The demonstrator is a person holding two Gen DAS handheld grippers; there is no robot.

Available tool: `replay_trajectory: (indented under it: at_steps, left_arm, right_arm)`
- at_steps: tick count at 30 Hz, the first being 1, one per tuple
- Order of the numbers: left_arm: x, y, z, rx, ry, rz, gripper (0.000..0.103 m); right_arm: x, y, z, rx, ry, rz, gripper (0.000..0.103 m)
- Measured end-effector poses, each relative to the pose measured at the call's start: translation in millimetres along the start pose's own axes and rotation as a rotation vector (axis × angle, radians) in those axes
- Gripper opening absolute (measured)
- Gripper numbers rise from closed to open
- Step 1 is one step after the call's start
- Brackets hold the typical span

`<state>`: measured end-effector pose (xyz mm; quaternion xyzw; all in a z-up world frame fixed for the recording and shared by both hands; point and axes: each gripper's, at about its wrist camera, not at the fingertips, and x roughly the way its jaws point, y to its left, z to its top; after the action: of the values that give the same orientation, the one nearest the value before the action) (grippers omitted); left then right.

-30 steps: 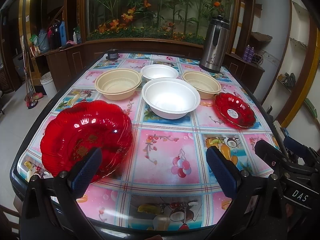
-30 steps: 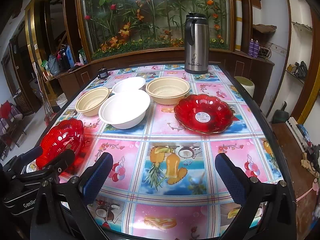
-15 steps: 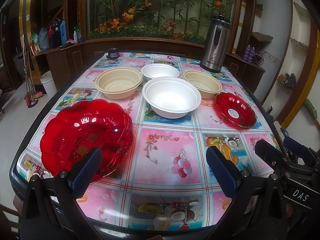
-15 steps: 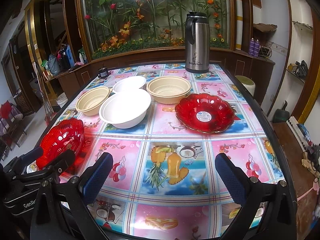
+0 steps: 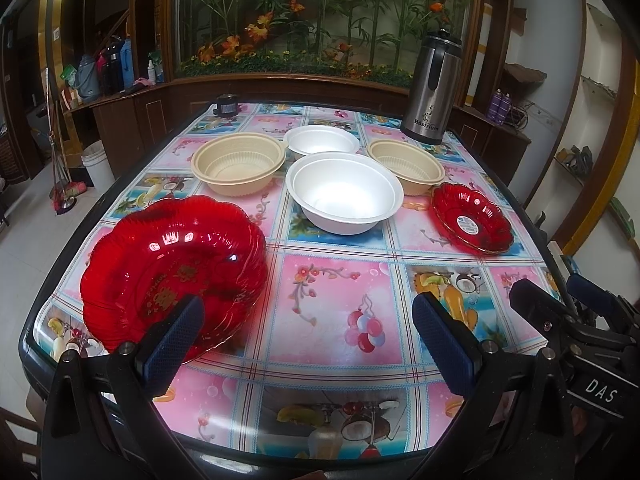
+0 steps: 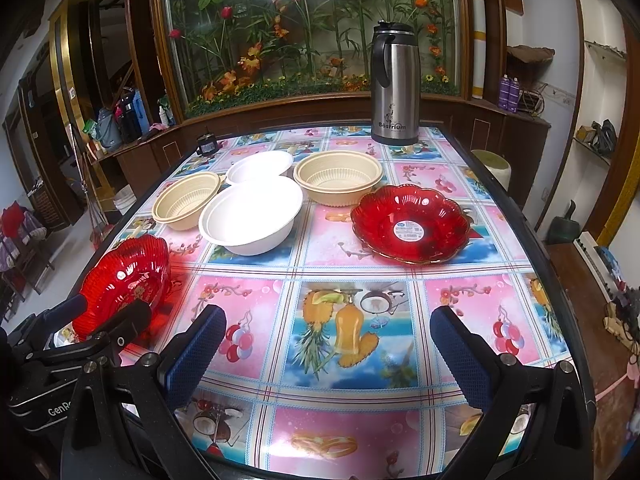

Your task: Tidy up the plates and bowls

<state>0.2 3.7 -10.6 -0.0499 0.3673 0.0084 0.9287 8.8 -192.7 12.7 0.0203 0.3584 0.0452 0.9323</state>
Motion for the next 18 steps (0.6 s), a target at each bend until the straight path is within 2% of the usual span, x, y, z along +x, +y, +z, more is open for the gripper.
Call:
replay_trajectory:
  at_steps: [18]
  left_arm:
    - [0.4, 3.1, -4.3, -0.003, 0.004, 0.003, 0.103]
  right_arm:
    - [1.2, 1.7, -3.0, 0.002, 0.001, 0.006, 0.103]
